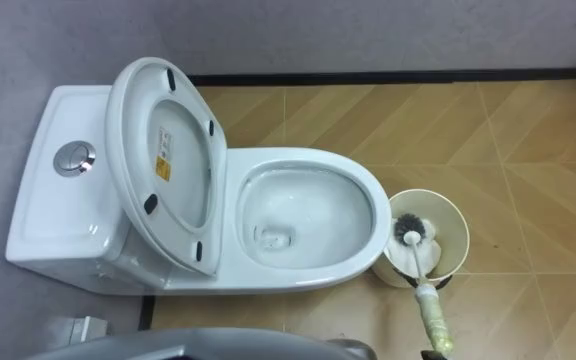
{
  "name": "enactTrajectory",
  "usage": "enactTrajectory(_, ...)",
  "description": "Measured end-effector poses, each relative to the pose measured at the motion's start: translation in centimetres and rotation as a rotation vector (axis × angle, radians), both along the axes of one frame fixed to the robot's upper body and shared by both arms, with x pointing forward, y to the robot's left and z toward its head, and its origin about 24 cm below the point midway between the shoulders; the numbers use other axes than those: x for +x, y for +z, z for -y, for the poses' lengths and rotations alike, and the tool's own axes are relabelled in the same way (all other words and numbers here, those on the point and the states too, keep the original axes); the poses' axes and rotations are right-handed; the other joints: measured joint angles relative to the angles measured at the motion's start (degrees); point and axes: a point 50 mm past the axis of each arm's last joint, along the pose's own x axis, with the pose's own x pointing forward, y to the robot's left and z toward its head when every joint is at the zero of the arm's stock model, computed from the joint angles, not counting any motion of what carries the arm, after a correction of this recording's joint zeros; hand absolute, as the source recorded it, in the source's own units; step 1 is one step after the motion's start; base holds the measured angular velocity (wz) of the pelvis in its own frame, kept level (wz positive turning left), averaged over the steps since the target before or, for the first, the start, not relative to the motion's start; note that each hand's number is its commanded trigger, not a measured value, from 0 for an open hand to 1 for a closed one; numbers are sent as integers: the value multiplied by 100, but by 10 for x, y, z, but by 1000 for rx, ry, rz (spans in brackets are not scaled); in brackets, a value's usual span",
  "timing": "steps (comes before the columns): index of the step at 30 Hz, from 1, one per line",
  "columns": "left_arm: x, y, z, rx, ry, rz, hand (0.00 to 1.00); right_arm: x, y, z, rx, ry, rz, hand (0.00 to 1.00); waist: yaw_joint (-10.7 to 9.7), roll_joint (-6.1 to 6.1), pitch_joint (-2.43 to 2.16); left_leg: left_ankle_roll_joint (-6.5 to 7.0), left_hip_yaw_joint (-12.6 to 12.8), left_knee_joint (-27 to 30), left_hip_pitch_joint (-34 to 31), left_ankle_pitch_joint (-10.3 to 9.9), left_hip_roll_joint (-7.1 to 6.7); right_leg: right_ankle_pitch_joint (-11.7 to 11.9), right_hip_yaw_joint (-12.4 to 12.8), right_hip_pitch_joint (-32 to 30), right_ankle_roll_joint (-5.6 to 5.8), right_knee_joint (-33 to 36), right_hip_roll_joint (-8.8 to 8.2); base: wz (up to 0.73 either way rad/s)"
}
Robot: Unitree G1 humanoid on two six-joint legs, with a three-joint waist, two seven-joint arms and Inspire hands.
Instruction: Brush toilet
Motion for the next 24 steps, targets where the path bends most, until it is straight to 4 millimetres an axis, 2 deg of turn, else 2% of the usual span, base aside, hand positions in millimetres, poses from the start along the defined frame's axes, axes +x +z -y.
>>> enactTrajectory(6,7,0,0,-3,-15,23,0,2,0,1,14,9,10,0,7,26,-14,0,2,1,0,0,1,0,3,-1,0,6,0,0)
enactTrajectory(18,14,1,2,-15,-18,59,0,7,1,2,1,11,34,0,16,19,1,0,7,-1,1,0,1,0,11,-7,0,9,1,0)
enactTrajectory(24,14,1,-1,-9,-7,65,0,28,4,3,-24,10,129,0,72,15,-15,0,10,-3,-11,0,0,0,11,-13,0,-19,1,0)
